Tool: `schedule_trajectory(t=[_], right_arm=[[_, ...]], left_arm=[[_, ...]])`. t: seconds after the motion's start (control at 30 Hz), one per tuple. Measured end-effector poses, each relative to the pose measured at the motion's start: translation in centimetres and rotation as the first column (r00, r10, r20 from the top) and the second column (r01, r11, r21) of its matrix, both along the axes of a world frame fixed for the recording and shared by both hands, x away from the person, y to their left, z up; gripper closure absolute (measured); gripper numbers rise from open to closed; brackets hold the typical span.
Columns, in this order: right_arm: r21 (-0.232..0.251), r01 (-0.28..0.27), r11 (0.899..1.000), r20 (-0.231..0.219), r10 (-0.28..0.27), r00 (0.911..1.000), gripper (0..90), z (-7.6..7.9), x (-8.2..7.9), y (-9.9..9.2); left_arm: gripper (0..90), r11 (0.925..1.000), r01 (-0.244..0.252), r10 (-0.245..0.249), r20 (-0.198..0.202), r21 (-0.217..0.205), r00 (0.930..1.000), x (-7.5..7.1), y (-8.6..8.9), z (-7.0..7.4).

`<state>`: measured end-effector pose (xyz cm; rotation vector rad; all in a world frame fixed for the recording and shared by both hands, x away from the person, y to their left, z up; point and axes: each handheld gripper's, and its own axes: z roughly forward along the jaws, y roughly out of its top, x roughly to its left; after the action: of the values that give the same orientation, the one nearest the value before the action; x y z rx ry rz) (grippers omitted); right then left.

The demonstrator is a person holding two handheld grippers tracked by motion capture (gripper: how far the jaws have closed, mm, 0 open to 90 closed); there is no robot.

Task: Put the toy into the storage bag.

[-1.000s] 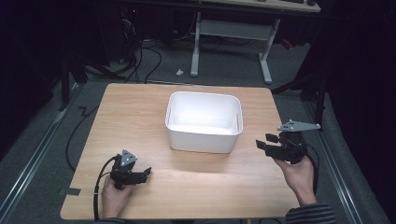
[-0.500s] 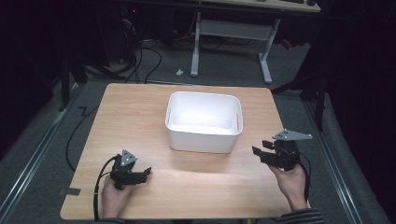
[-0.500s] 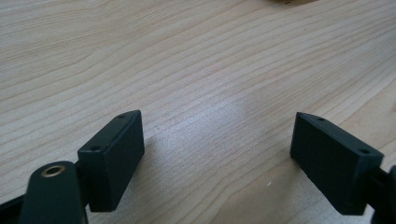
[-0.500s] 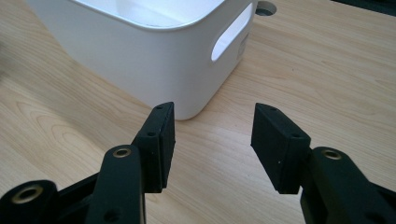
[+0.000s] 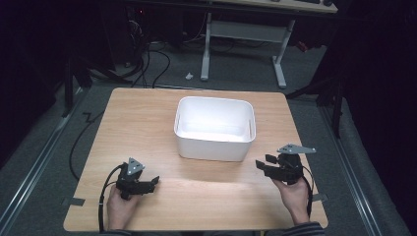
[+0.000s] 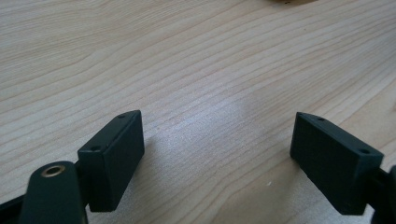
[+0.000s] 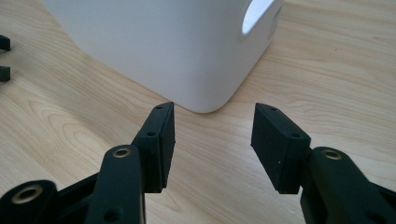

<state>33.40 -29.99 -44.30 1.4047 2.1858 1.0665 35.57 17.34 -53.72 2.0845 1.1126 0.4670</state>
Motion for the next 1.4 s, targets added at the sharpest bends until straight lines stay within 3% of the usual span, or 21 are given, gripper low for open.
schedule_trajectory(t=[0.17, 0.8, 1.03, 1.2, 1.4], right_arm=[[0.004, -0.008, 1.000, -0.021, 0.008, 0.9998, 49.7, -1.2, -0.1, 0.6], [0.020, -0.037, 0.999, -0.034, 0.037, 0.9987, 48.6, -4.9, 0.0, 2.5], [-0.023, -0.078, 0.997, -0.043, 0.077, 0.9961, 48.2, -6.4, -0.3, 3.5], [-0.015, -0.083, 0.996, -0.037, 0.082, 0.9959, 47.0, -7.2, -0.5, 4.1], [-0.090, -0.113, 0.990, -0.018, 0.112, 0.9936, 43.6, -8.3, -0.9, 5.4]], left_arm=[[18.0, 1.0000, 0.000, 0.000, 0.000, 0.000, 1.0000, 0.0, 0.0, 0.0], [18.0, 1.0000, -0.002, 0.002, 0.000, -0.001, 1.0000, 0.0, 0.0, 0.0], [18.0, 1.0000, -0.002, 0.002, 0.000, -0.001, 1.0000, 0.0, 0.0, 0.0], [18.0, 1.0000, -0.003, 0.003, 0.001, 0.000, 1.0000, 0.0, 0.0, 0.0], [18.0, 1.0000, -0.002, 0.002, 0.001, 0.000, 1.0000, 0.0, 0.0, 0.0]])
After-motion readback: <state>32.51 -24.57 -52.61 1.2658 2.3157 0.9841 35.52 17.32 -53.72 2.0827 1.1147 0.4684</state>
